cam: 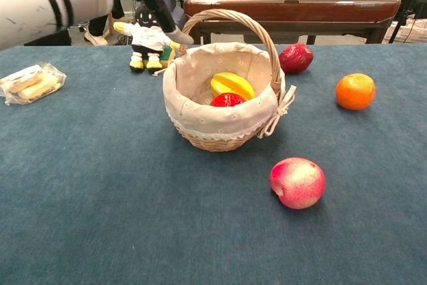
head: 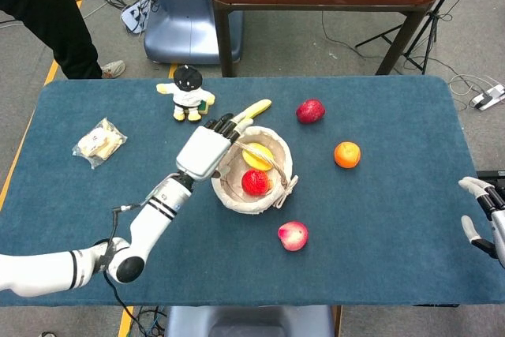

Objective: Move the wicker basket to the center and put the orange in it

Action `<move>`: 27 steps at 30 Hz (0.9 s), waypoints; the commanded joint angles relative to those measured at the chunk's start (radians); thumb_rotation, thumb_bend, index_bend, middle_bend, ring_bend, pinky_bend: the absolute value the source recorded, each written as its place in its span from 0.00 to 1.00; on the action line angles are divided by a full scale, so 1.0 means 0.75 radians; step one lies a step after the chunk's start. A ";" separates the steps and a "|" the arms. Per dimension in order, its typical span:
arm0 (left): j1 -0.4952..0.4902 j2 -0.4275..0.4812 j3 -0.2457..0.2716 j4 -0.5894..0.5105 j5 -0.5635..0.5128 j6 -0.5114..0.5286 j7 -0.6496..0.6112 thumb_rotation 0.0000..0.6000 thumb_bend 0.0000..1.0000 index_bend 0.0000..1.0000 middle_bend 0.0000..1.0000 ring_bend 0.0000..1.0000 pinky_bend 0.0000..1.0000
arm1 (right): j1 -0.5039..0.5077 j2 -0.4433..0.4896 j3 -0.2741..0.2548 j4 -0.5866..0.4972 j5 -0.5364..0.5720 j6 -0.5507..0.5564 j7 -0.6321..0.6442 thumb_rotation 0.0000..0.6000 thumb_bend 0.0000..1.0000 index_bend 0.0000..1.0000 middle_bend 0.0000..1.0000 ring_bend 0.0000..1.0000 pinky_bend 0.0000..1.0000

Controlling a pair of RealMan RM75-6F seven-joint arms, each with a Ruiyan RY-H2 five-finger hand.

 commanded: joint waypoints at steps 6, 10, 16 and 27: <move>0.201 0.226 0.066 -0.175 -0.010 0.170 -0.067 1.00 0.20 0.02 0.06 0.10 0.25 | 0.037 0.024 -0.005 -0.030 -0.007 -0.066 -0.031 1.00 0.42 0.25 0.26 0.21 0.39; 0.309 0.301 0.114 -0.187 0.021 0.252 -0.120 1.00 0.20 0.03 0.06 0.10 0.25 | 0.063 0.028 -0.002 -0.041 -0.013 -0.097 -0.039 1.00 0.42 0.25 0.26 0.21 0.39; 0.455 0.400 0.192 -0.185 0.085 0.338 -0.203 1.00 0.21 0.04 0.06 0.10 0.25 | 0.097 0.034 0.001 -0.055 -0.010 -0.147 -0.061 1.00 0.41 0.25 0.26 0.21 0.39; 0.714 0.511 0.322 -0.189 0.225 0.529 -0.286 1.00 0.21 0.07 0.06 0.10 0.23 | 0.213 0.040 0.010 -0.118 0.010 -0.326 -0.162 1.00 0.31 0.25 0.26 0.21 0.39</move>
